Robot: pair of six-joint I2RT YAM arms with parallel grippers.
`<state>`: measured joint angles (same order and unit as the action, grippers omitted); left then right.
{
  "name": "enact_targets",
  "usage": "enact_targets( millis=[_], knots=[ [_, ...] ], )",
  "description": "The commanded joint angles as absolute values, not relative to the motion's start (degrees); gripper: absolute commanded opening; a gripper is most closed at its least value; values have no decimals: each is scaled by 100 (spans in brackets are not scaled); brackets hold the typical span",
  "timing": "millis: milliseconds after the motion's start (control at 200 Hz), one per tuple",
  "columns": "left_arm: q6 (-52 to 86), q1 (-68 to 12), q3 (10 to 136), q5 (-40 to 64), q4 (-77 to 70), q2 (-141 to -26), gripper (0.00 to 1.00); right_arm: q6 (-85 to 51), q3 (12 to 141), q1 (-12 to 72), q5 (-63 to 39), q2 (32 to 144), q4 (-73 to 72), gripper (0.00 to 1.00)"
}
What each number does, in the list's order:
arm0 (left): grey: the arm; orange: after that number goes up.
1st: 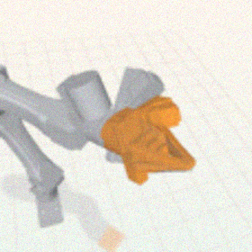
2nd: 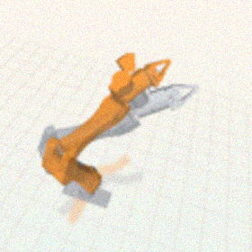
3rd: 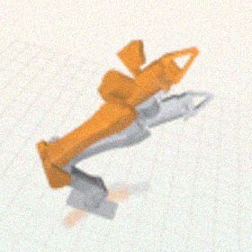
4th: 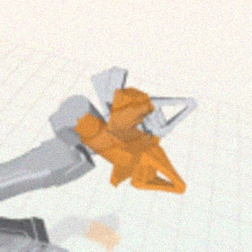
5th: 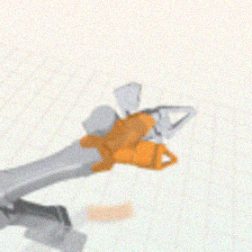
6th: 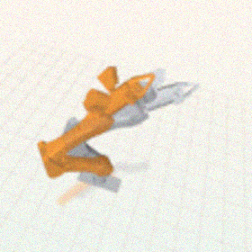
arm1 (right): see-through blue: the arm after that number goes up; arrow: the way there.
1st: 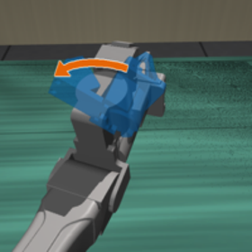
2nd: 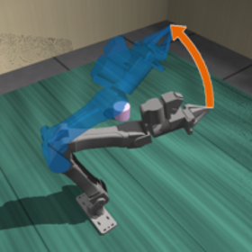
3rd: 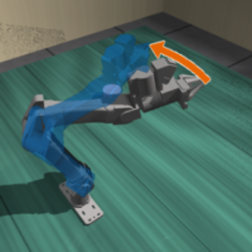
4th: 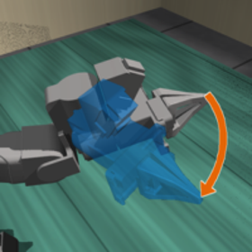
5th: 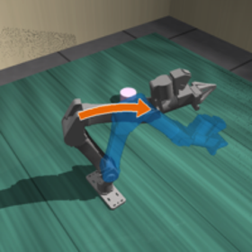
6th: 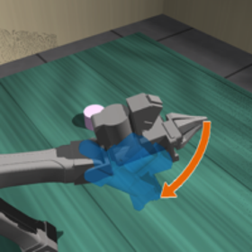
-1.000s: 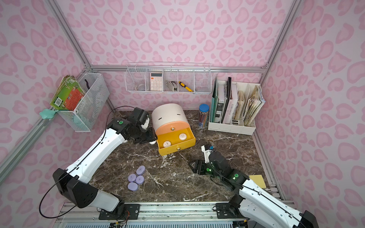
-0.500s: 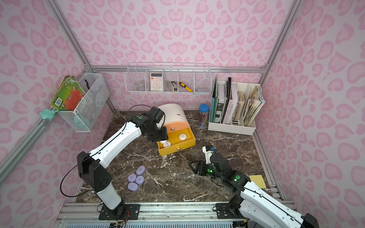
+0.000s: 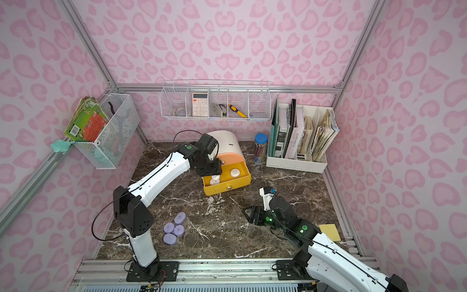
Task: Put the bluetooth earphones in the drawer according to color
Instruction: Place the bluetooth earphone in the drawer, then pick up the Bluetooth earphone from the center of the board.
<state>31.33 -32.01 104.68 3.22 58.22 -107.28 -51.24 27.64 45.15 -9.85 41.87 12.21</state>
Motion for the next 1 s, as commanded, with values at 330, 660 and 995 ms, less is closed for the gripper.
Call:
enact_targets(
  millis=[330, 660, 995],
  knots=[
    [3461, -3054, 9771, -675, 6389, -9770, 84, -5155, 2754, 4513, -1002, 4175, 1169, 75],
    [3665, -1838, 8528, -940, 5864, -9001, 86, -5202, 2615, 4507, -993, 3996, 1160, 76],
    [3939, -552, 8656, -1169, 5689, -9910, 87, -5169, 2538, 4486, -1063, 3976, 1094, 77]
  ],
)
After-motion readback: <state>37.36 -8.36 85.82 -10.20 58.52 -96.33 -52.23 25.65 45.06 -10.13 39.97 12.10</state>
